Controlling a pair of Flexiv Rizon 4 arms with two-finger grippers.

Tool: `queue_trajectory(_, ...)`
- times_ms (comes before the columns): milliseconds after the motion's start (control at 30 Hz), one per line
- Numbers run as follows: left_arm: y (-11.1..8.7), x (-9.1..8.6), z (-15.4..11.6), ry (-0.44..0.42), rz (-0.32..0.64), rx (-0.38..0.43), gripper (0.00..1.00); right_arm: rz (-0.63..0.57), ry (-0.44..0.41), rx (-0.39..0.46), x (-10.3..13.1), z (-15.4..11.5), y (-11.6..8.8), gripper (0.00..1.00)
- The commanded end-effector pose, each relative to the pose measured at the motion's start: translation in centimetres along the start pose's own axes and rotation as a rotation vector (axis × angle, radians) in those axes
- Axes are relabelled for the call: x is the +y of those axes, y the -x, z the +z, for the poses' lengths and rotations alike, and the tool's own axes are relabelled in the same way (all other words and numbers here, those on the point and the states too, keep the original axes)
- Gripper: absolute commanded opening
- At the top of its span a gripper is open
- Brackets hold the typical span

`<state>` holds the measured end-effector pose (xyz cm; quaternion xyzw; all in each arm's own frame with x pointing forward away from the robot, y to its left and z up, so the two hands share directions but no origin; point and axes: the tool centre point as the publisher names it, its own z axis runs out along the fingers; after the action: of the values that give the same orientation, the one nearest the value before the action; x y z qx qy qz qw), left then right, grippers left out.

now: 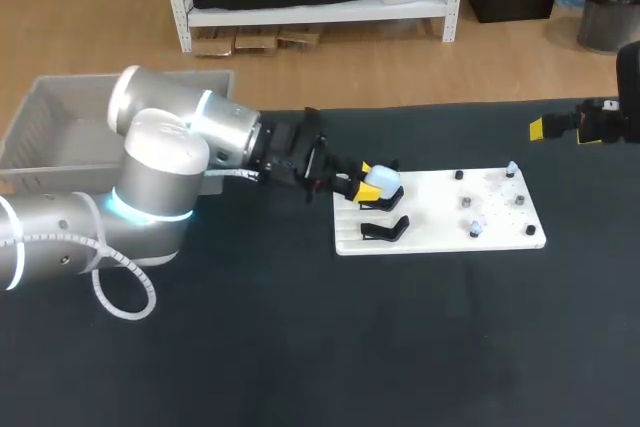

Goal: Pick up each earbud case from the left stands, insert the matching earbuds, close the lid, and place the case in the box.

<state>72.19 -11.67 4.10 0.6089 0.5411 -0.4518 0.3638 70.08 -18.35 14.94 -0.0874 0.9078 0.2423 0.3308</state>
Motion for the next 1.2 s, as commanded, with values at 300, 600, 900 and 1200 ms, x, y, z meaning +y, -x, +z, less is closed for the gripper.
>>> queue_trajectory(300, 5.4, -2.7, -2.0, 0.060, 0.061, -0.139, 0.00, -0.001, 0.003, 0.000, -0.1, 0.0, 0.0, 1.00)
queue_trajectory(600, 6.6, -2.8, -2.0, 0.074, 0.062, -0.171, 0.00, -0.001, 0.003, 0.000, -0.1, 0.0, 0.0, 1.00)
queue_trajectory(900, 6.6, -2.8, -2.0, 0.074, 0.062, -0.171, 0.00, -0.001, 0.003, 0.000, -0.1, 0.0, 0.0, 1.00)
queue_trajectory(1200, 6.6, -2.8, -2.0, 0.074, 0.062, -0.171, 0.00, -0.001, 0.003, 0.000, -0.1, 0.0, 0.0, 1.00)
